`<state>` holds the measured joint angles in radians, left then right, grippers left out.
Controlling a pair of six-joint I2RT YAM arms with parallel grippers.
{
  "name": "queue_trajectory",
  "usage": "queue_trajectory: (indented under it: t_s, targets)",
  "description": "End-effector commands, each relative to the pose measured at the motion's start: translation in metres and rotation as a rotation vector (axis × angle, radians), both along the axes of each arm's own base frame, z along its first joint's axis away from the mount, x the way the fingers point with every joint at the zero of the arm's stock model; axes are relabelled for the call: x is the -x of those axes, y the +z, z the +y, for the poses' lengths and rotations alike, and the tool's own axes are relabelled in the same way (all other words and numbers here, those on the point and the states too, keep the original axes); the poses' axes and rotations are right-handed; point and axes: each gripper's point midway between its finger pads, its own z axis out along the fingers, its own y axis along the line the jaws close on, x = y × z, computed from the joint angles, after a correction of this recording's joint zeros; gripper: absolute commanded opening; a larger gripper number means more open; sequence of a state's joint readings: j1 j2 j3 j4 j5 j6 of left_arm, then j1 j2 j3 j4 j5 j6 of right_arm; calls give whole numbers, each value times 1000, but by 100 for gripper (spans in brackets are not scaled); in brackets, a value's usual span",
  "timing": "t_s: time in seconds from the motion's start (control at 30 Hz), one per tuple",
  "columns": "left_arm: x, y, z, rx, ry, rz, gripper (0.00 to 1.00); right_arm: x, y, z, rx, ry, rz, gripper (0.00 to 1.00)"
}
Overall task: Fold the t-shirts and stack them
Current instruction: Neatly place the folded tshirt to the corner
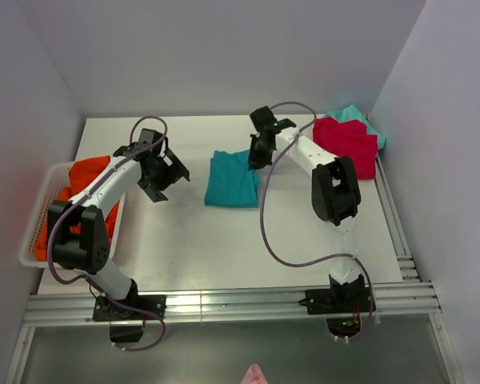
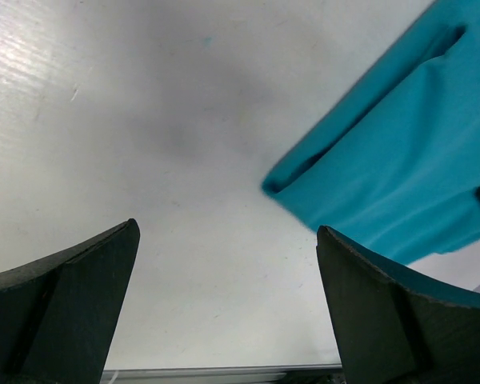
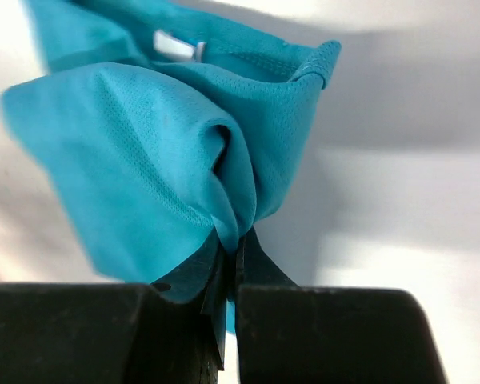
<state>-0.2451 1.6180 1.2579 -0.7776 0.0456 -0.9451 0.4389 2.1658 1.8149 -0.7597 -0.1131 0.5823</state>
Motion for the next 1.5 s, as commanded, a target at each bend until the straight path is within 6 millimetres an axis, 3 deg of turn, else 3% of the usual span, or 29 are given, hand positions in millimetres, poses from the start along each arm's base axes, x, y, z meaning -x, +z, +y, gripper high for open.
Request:
queue_trajectory:
  t_s: [0.0,0.07,0.33,0.43,0.47,0.6,0.77,0.93,1.17,1.2,1.27,1.3,1.47]
  targets:
    - [-14,6,-10,62,2,-63,99,-31,54,-58,128,-63,-110,0]
    - [-15,1,-11,66,1,-56,99,-36,58,-75,156,-90,-102,0]
    - [-1,-19,-13,80,-14,-23,100,-66,75,-179,215,-300,-135,0]
    - [5,-27,-12,82,-24,-7,99,-79,84,-204,208,-352,-157,0]
    - [7,-29,-12,81,-26,-1,99,-83,87,-224,208,-390,-164,0]
    - [9,-32,-11,66,-50,12,99,-98,98,-267,199,-477,-194,0]
    - [4,-32,-11,53,-72,18,100,-97,103,-301,218,-546,-201,0]
    - [0,-33,-13,52,-85,21,99,-79,100,-340,269,-638,-175,0]
    - [1,-34,-10,23,-111,36,99,-62,62,-381,321,-770,-73,5]
    - [2,-33,-9,15,-123,35,99,-60,52,-383,326,-782,-53,18]
    - [5,-33,-5,-4,-130,41,99,-54,44,-394,353,-833,-35,62]
    - [8,-34,-3,-16,-137,49,100,-53,38,-396,354,-842,-26,99]
    - [11,-27,0,-28,-141,32,100,-41,35,-408,317,-891,-7,100]
